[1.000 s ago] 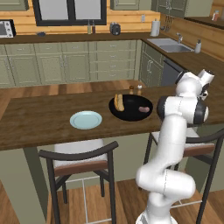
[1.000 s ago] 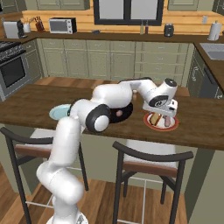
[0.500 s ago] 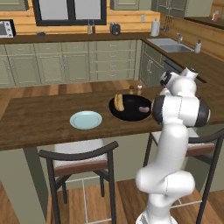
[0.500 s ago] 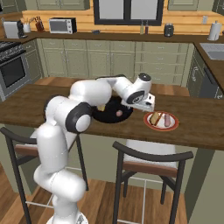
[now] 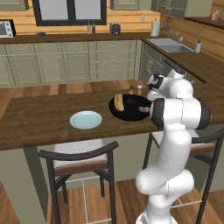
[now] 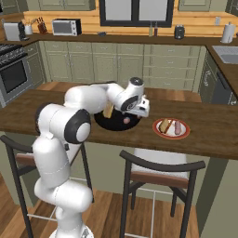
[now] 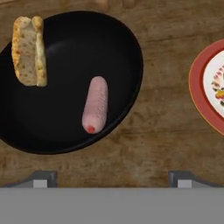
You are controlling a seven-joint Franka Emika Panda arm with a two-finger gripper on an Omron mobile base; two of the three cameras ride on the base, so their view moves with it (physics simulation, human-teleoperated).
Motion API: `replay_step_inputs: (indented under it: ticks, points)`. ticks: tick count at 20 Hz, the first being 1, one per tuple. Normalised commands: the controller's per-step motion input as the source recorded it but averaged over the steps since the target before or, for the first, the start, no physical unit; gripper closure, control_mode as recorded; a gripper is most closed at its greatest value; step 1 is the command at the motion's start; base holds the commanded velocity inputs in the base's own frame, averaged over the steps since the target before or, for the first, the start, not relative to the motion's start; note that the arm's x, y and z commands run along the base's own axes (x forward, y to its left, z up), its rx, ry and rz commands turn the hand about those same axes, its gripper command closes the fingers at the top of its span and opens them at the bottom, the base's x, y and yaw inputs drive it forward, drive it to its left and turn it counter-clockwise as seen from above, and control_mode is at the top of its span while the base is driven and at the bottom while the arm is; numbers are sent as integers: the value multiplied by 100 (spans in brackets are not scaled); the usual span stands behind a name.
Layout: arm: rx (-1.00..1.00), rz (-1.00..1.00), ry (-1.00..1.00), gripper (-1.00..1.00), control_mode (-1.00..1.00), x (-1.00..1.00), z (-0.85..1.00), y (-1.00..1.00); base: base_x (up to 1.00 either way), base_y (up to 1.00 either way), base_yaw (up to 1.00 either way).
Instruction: Place one bun and one sausage from the bowl on each plate.
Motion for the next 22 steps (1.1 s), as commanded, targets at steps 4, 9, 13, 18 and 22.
replay_step_inputs:
  ticks: [4, 9, 13, 18, 22]
  points:
    - [0, 0, 0, -100, -100, 27, 0, 56, 0, 0, 0]
    - [0, 0, 0, -100, -100, 55, 0, 47, 0, 0, 0]
    - [0, 0, 0, -100, -100, 47, 0, 43, 0, 0, 0]
    - [2, 0, 1, -100, -100, 30, -5, 49, 0, 0, 0]
    - [0, 0, 0, -100, -100, 24, -22, 55, 0, 0, 0]
